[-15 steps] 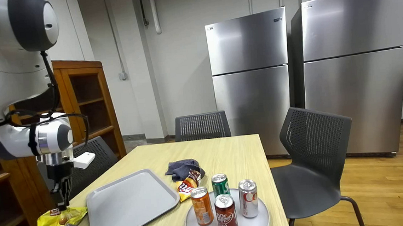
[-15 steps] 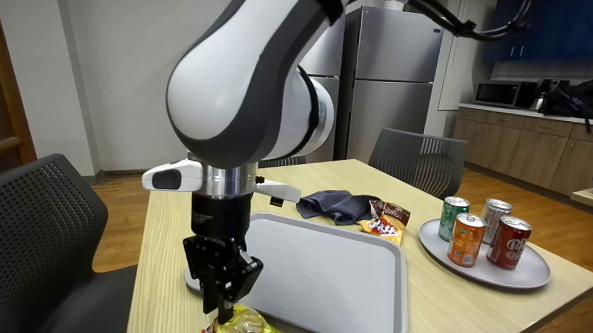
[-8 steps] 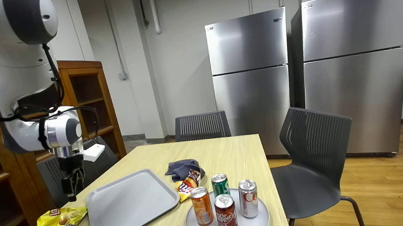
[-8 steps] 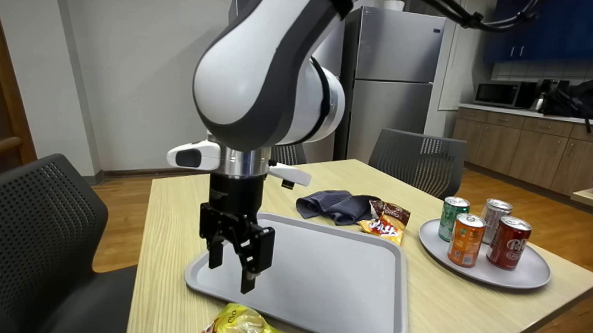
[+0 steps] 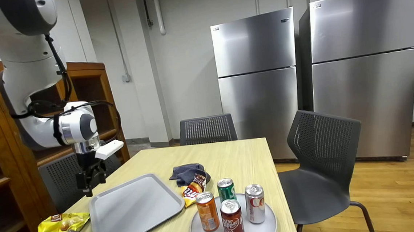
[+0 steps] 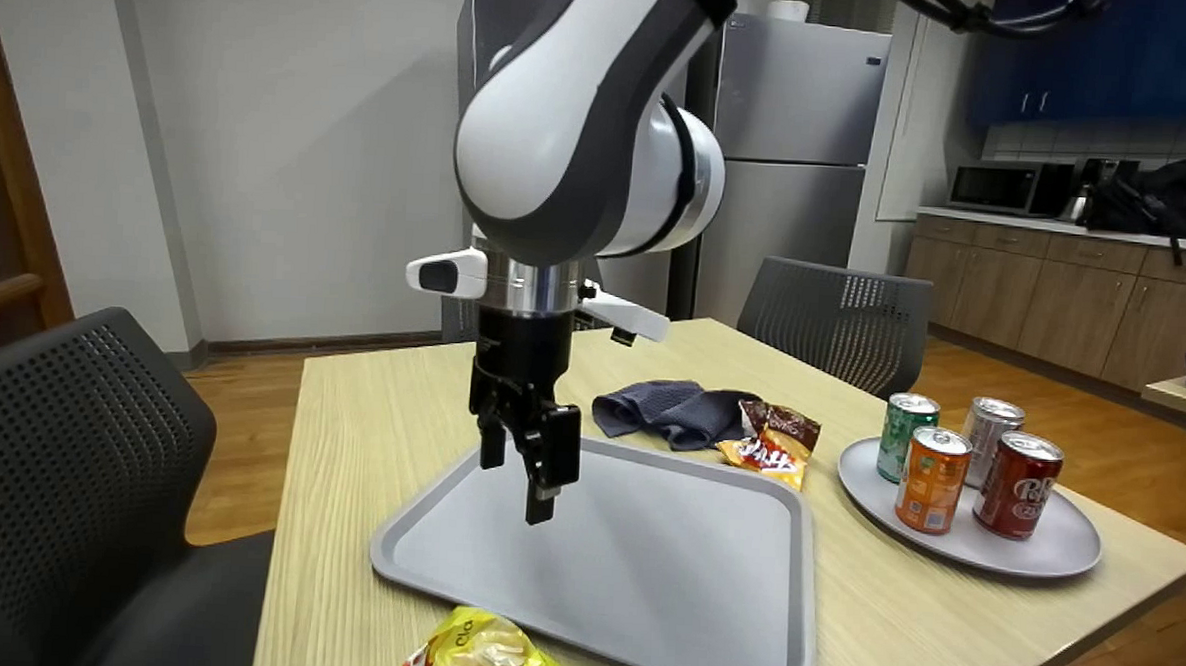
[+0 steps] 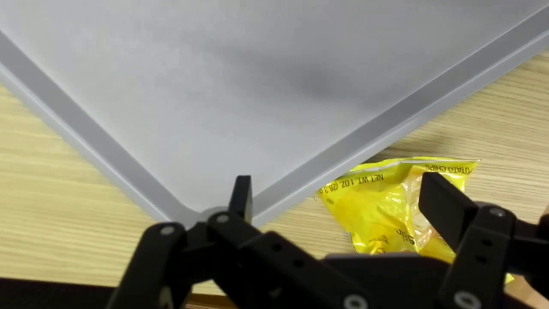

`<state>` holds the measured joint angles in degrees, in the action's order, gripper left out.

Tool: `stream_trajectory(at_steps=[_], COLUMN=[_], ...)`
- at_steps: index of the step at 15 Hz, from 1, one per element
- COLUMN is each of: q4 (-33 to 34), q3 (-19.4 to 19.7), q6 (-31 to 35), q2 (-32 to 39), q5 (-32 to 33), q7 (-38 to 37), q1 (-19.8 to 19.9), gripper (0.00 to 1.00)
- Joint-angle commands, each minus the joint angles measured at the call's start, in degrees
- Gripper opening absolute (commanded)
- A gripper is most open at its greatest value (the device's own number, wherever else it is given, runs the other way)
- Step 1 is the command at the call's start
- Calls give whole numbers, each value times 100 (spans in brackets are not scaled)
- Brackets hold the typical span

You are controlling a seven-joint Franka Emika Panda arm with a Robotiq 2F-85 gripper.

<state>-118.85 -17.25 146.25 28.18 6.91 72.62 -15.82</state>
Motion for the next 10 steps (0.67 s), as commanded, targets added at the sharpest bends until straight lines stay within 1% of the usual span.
stream_trajectory(at_steps=[1, 4, 7, 10], q4=[-225, -423, -763, -1157], q3=[261, 431, 323, 340], q6=[-157, -51, 46, 148], q2=[-278, -366, -533, -758], q5=[201, 204, -11, -53], q7=[-903, -1619, -1985, -2455], q1=[-5, 64, 304, 447], gripper=[100, 100, 100, 100])
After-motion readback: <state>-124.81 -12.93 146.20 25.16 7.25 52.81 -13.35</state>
